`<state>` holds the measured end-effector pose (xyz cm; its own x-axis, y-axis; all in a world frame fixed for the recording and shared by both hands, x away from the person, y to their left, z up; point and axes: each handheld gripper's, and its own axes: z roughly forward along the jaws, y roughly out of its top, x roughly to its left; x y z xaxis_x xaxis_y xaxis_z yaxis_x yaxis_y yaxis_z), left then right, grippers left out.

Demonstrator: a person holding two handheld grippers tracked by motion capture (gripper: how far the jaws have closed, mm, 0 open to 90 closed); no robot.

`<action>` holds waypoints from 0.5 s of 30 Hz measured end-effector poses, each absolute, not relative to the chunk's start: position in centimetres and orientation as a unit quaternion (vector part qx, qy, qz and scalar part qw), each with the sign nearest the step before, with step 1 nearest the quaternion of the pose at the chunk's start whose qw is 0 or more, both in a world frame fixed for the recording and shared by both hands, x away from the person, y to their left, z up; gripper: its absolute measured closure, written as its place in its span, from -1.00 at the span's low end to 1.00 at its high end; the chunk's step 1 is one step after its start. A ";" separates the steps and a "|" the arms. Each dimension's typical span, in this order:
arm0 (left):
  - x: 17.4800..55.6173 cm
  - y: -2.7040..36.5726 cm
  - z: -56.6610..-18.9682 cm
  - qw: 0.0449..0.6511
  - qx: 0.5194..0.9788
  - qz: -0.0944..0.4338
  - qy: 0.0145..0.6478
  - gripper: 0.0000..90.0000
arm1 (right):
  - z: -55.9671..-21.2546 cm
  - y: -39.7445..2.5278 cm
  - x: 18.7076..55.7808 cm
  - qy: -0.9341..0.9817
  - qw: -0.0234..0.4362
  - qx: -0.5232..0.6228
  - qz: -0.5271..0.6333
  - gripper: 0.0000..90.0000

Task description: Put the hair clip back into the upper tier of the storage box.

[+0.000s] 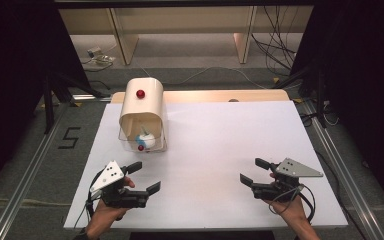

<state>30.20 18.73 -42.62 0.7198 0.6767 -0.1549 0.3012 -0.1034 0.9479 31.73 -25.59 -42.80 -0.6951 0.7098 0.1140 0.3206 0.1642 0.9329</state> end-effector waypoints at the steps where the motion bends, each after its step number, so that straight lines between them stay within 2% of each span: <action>1: 30.2 18.7 -42.6 0.578 0.725 0.162 0.337 -0.85 | -42.8 -25.6 31.7 0.742 0.179 0.347 0.545 -0.52; 15: 30.2 18.7 -42.7 0.577 0.726 0.159 0.338 -0.85 | -43.4 -26.1 31.3 0.744 0.179 0.355 0.537 -0.52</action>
